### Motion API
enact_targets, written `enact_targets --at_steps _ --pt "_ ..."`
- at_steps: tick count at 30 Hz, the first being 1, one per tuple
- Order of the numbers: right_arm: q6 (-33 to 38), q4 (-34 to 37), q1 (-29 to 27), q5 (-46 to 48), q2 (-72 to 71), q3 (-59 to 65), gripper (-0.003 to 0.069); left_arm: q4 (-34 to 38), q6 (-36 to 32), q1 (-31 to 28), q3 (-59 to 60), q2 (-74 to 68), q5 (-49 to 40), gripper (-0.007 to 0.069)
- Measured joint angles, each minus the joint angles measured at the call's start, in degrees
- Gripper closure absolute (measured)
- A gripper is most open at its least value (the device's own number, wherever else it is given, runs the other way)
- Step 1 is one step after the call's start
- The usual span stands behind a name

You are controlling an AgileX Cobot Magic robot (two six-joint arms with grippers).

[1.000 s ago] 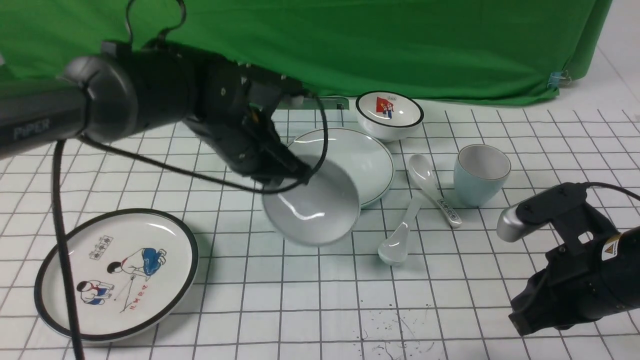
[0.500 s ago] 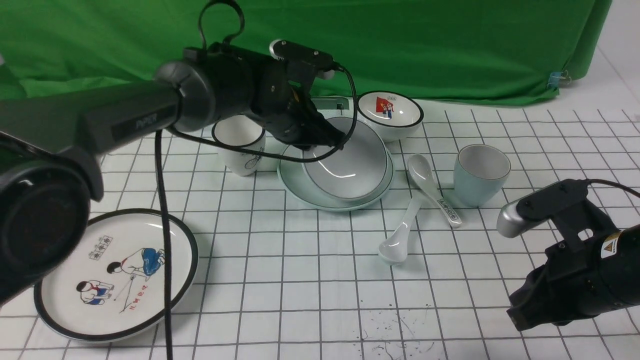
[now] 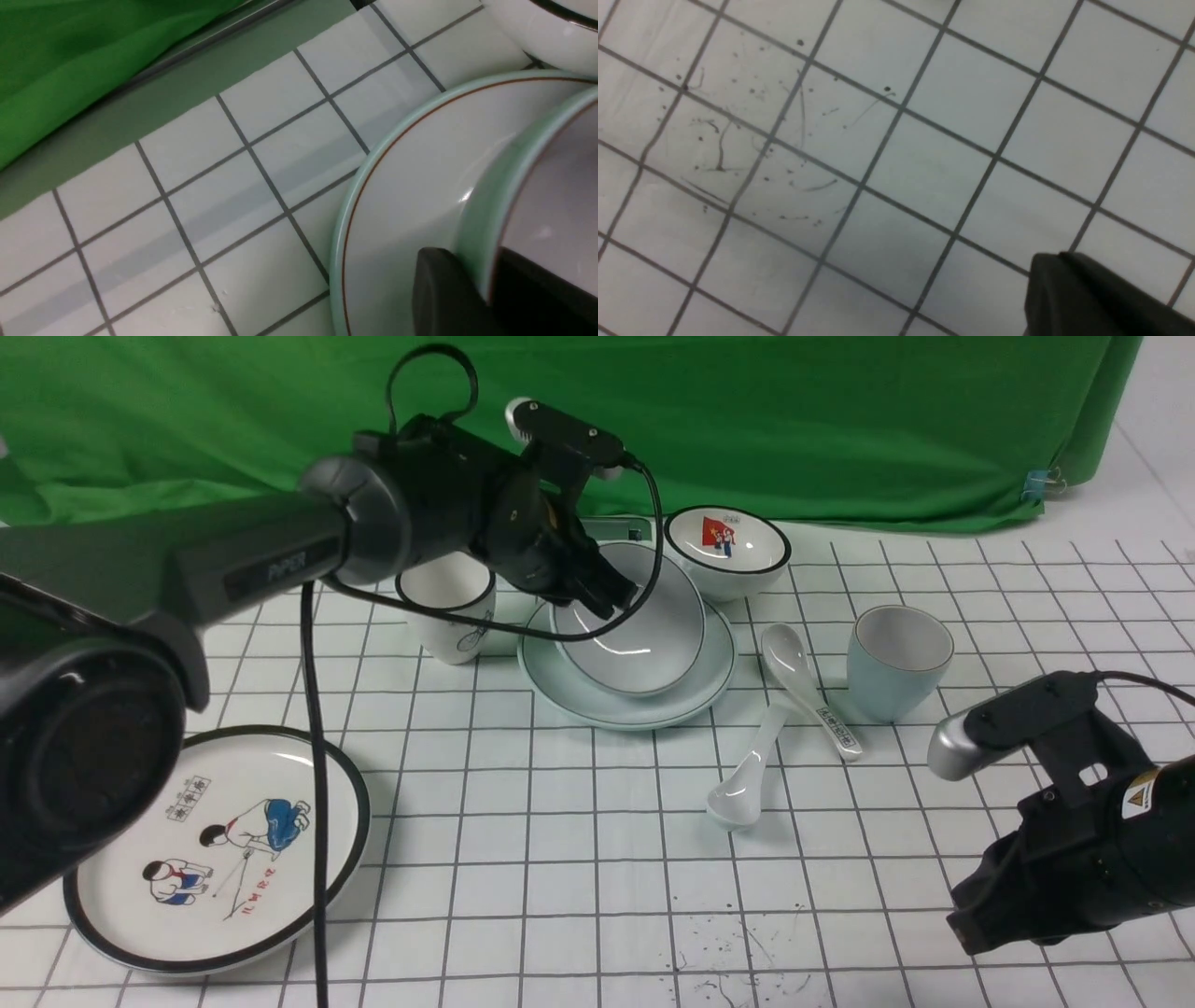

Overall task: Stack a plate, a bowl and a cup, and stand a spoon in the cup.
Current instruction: Use the left arm to put the blue rice bowl into the blue large plate in the middle, then use the right arm to grab a blue teacup

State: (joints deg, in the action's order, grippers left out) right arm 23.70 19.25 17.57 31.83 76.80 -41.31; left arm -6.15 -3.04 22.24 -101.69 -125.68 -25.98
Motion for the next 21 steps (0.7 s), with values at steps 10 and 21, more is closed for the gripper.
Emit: enact_targets --at_steps 10,21 --pt "-0.04 -0.15 -0.11 2.39 0.00 -0.32 0.0634 -0.31 1.67 0.00 -3.08 1.79 -5.03 0.0142" --pt "-5.75 -2.25 -7.53 5.50 4.48 -15.16 0.0358 1.16 0.17 0.00 -1.68 29.46 -17.33 0.0412"
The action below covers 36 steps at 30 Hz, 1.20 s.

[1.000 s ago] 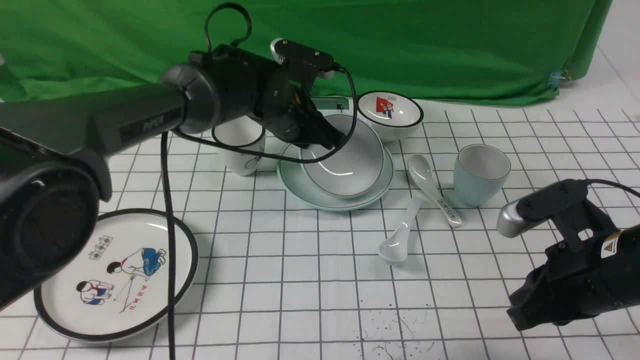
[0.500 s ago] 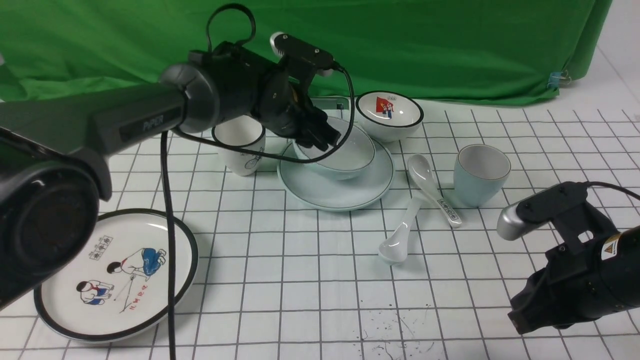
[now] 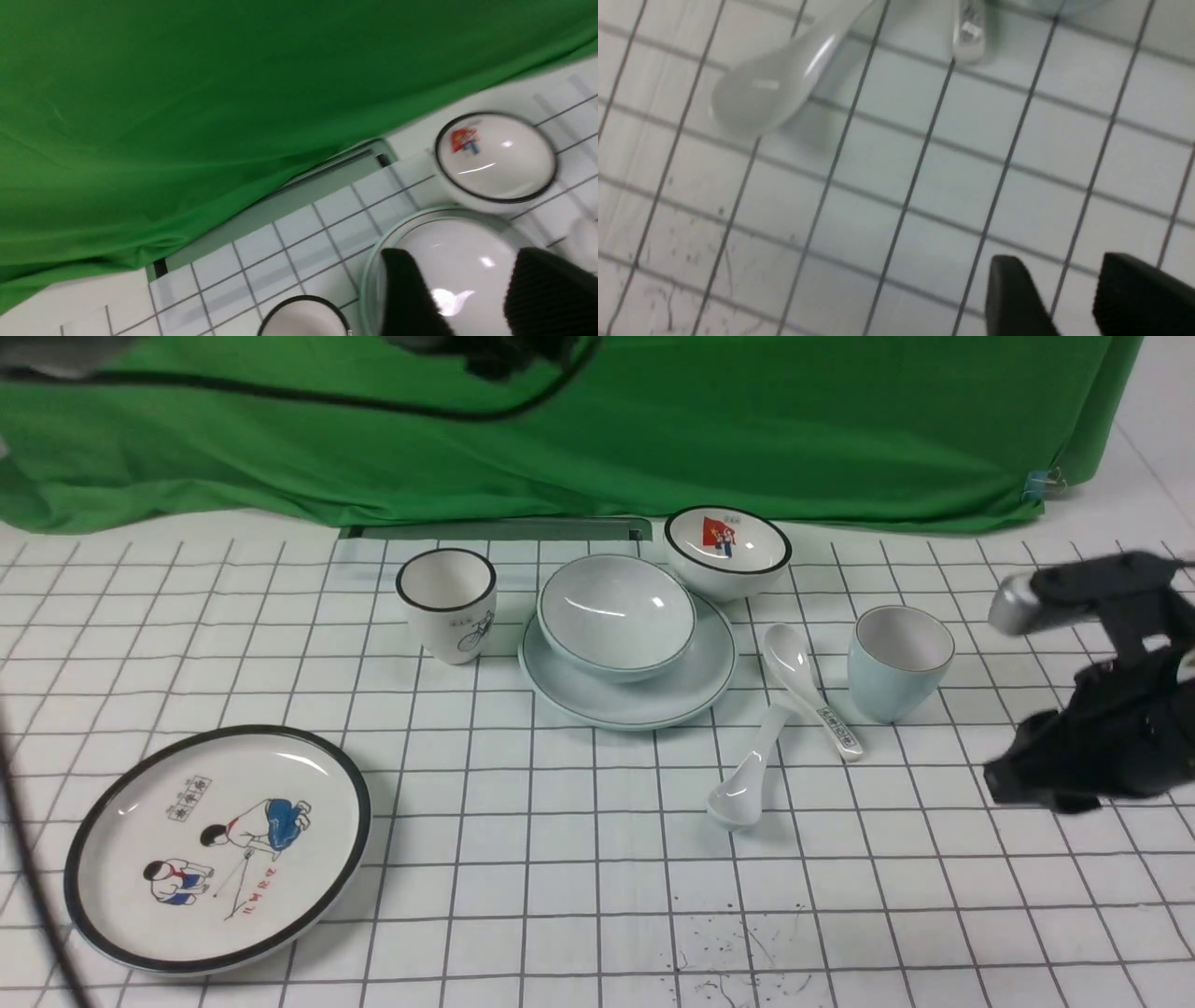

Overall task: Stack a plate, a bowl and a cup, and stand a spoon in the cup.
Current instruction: Use the right arm to grab a blue teacup

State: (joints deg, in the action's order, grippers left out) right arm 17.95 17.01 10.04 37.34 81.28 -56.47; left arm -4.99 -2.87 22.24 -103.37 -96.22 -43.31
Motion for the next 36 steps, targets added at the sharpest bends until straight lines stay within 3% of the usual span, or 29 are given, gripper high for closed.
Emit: enact_targets --at_steps 4,5,11,18,21,24,25,31,36 --pt "-0.68 -0.30 -0.64 -0.82 6.46 -8.57 0.0293 8.40 -3.88 0.00 8.66 8.61 0.89 0.0567" --pt "-1.12 -0.63 -0.77 -0.98 10.80 -13.95 0.0284 14.30 -6.89 0.00 15.62 12.92 3.42 0.0627" --pt "-2.23 -6.20 -0.88 -1.20 24.26 -29.36 0.0277 21.59 -9.61 0.05 32.55 23.89 12.99 0.0661" --pt "-3.21 -12.29 -0.99 6.05 33.97 -38.27 0.0292 16.92 -9.26 0.05 39.05 32.38 5.94 0.0661" --pt "-3.49 -12.69 -0.58 7.55 36.11 -38.84 0.0384 13.45 -7.95 0.05 44.49 36.42 3.68 0.0661" --pt "-3.14 -12.85 0.01 7.17 36.55 -39.04 0.0559 10.35 -7.69 0.05 49.75 38.79 4.66 0.0661" --pt "-3.00 -12.85 0.10 7.01 36.55 -39.15 0.0580 9.06 -7.65 0.05 51.27 39.14 5.28 0.0661" --pt "-2.82 -12.56 0.23 10.68 36.34 -43.77 0.0579 4.99 -6.32 0.05 57.40 39.26 10.59 0.0661" --pt "-1.75 -4.06 2.78 13.20 34.34 -55.15 0.0579 5.96 -6.23 0.05 62.51 39.26 21.48 0.0661"
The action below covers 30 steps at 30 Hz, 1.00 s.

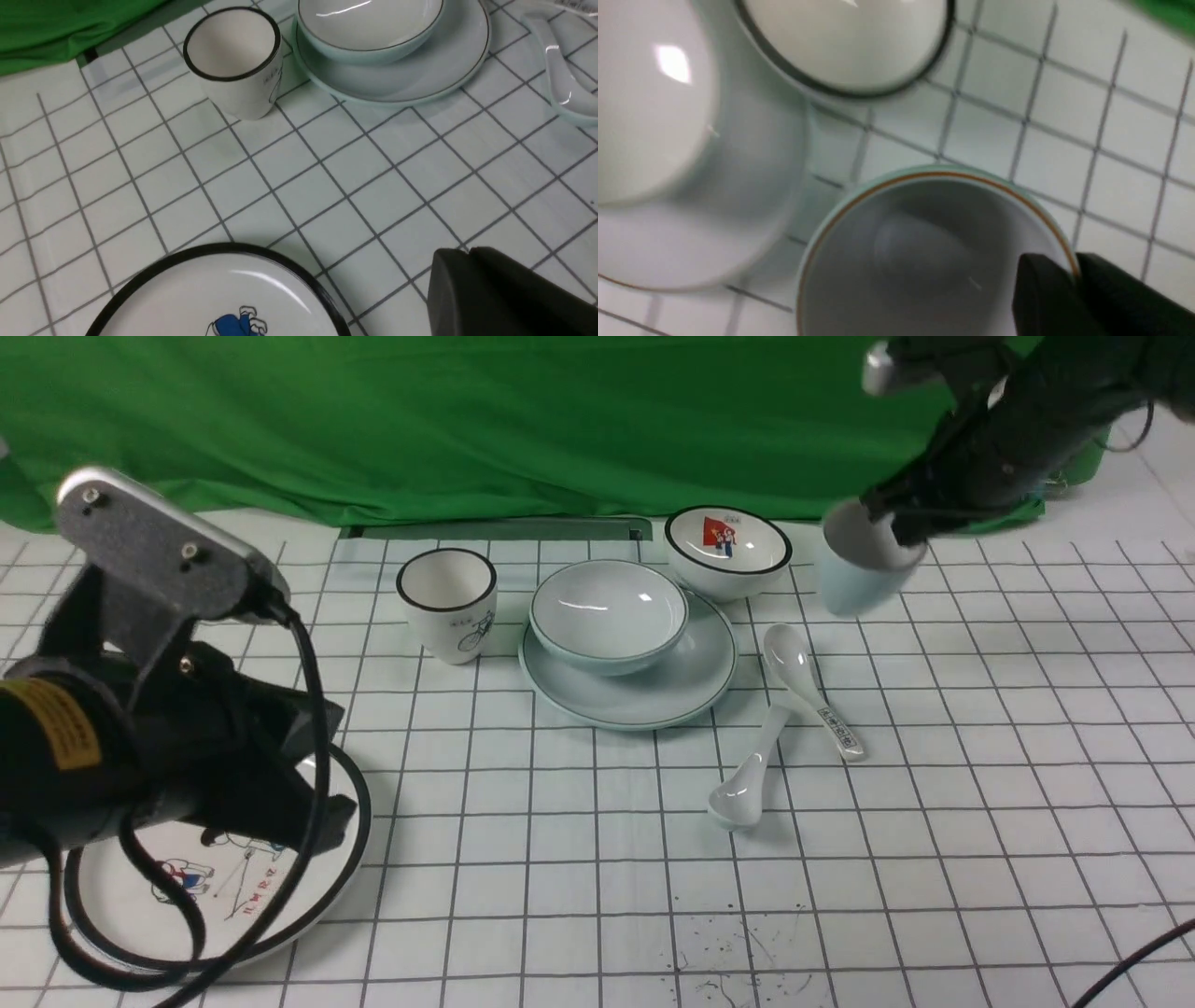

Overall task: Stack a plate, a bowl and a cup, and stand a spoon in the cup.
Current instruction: Use the right arm to grab a blue teacup, then use the right arm to put the blue teacup into the blue rice bowl in the middle

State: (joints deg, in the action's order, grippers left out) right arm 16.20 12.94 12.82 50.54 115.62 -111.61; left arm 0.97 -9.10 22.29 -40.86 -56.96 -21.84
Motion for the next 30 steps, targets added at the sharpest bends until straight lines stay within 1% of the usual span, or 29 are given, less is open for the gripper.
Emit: enact_targets --at_steps 2,3,4,5,6,9,16,24,28,30 --pt "0.30 1.24 1.60 -0.42 -0.07 -2.16 0.0579 0.66 0.00 0.00 0.19 -0.05 0.84 0.0661" --pt "0.39 2.56 4.45 -1.90 0.30 -4.52 0.0579 1.90 0.00 0.00 0.24 -0.05 1.93 0.0661" --pt "0.39 2.86 6.05 -2.96 0.98 -5.50 0.0579 2.29 0.00 0.00 0.24 -0.05 2.13 0.0661" --pt "0.39 2.92 6.36 -3.17 1.16 -5.69 0.0579 2.35 0.00 0.00 0.24 -0.05 2.13 0.0661" --pt "0.17 3.29 8.62 -4.85 3.00 -7.02 0.0579 3.07 0.04 0.00 0.24 -0.05 2.08 0.0661" --pt "-0.76 3.65 11.09 -6.84 7.58 -8.74 0.0579 4.23 0.04 0.00 0.24 -0.05 1.63 0.0661" --pt "-3.13 2.99 11.66 -7.08 16.52 -9.70 0.0579 4.93 0.04 0.00 0.24 -0.05 0.72 0.0661" --pt "-4.61 3.13 11.66 -7.67 17.25 -10.14 0.0575 5.24 0.04 0.00 0.24 -0.05 0.72 0.0661" --pt "-5.72 3.20 11.66 -7.62 17.25 -10.14 0.0517 5.98 0.04 0.00 0.24 -0.05 0.72 0.0661" --pt "-6.00 3.27 11.66 -7.68 17.12 -10.37 0.0434 6.10 0.04 0.00 0.24 -0.05 0.72 0.0661"
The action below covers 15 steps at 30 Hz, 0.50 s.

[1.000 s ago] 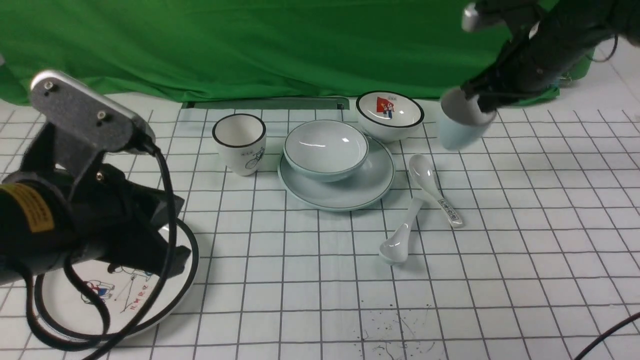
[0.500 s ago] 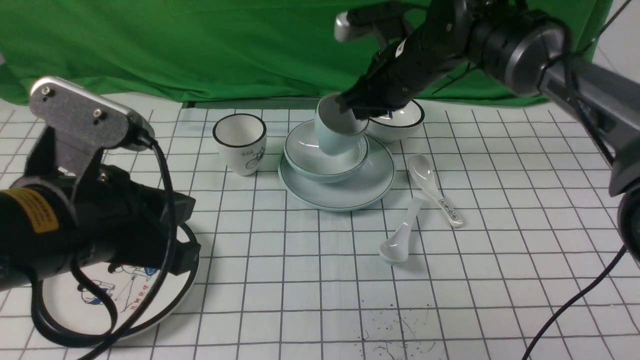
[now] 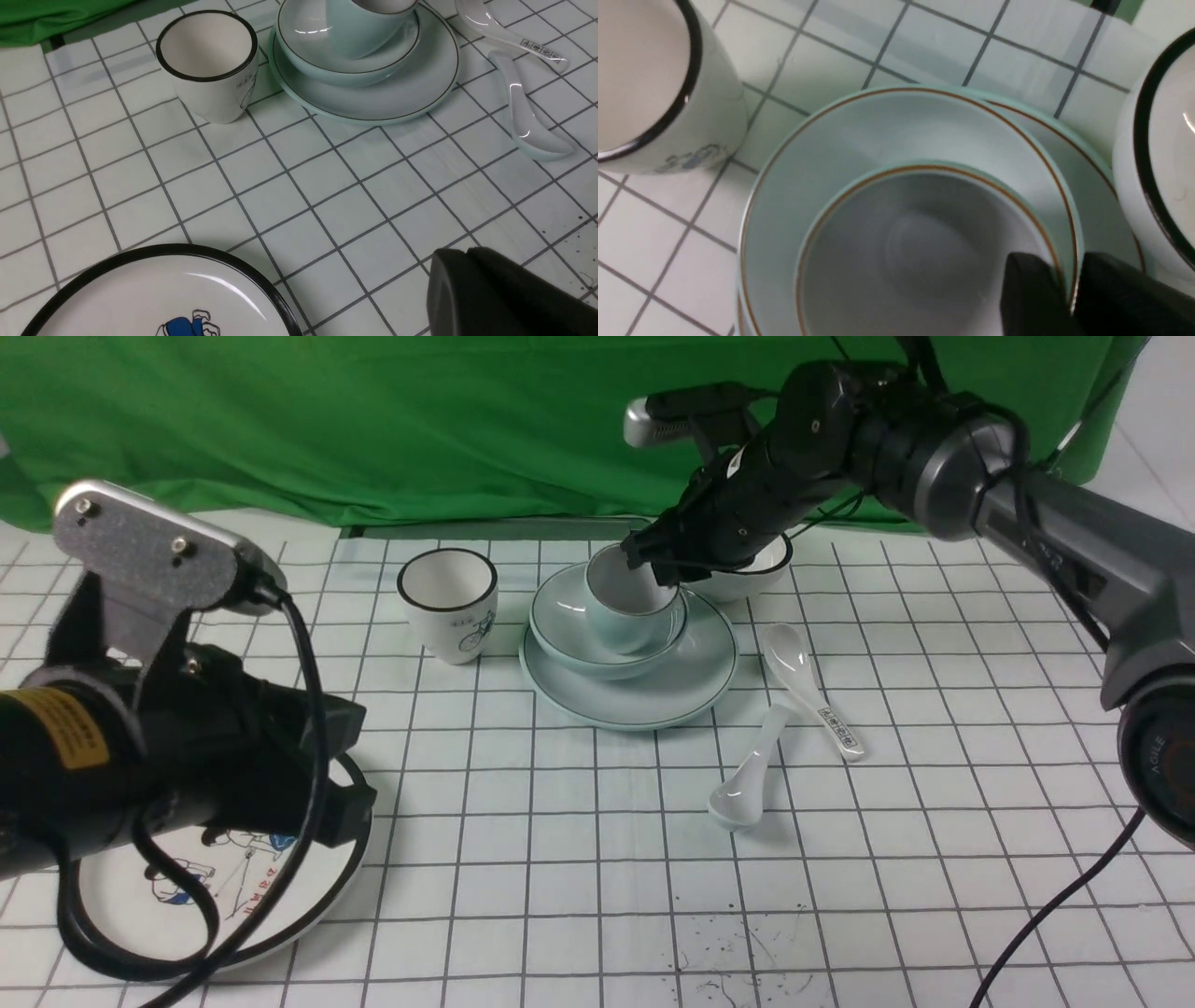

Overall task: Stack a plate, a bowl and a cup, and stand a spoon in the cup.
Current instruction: Use the right arm to put the blue teacup into the blue rice bowl in the middle, then use the right arm to grab a blue soup spoon

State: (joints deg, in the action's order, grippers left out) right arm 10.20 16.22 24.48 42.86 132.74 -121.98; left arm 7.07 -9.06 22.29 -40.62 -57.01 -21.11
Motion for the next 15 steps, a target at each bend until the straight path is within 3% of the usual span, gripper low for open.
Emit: enact_targets --at_steps 4,7,11,15 --pt "-0.05 0.05 0.00 2.38 -0.30 -2.83 0.0342 0.05 0.00 0.00 0.00 0.05 -0.34 0.0661" --pt "-1.32 -0.65 0.00 7.40 -1.70 -6.01 0.0337 0.11 0.00 0.00 0.00 0.45 -1.50 0.0661" --pt "-5.97 -6.91 0.00 15.85 -7.63 -7.79 0.0318 0.11 0.00 0.00 0.02 2.72 -2.78 0.0658" --pt "-11.60 -12.36 -0.06 18.71 -14.17 -0.49 0.0250 0.22 0.00 0.00 0.07 5.15 -3.23 0.0657"
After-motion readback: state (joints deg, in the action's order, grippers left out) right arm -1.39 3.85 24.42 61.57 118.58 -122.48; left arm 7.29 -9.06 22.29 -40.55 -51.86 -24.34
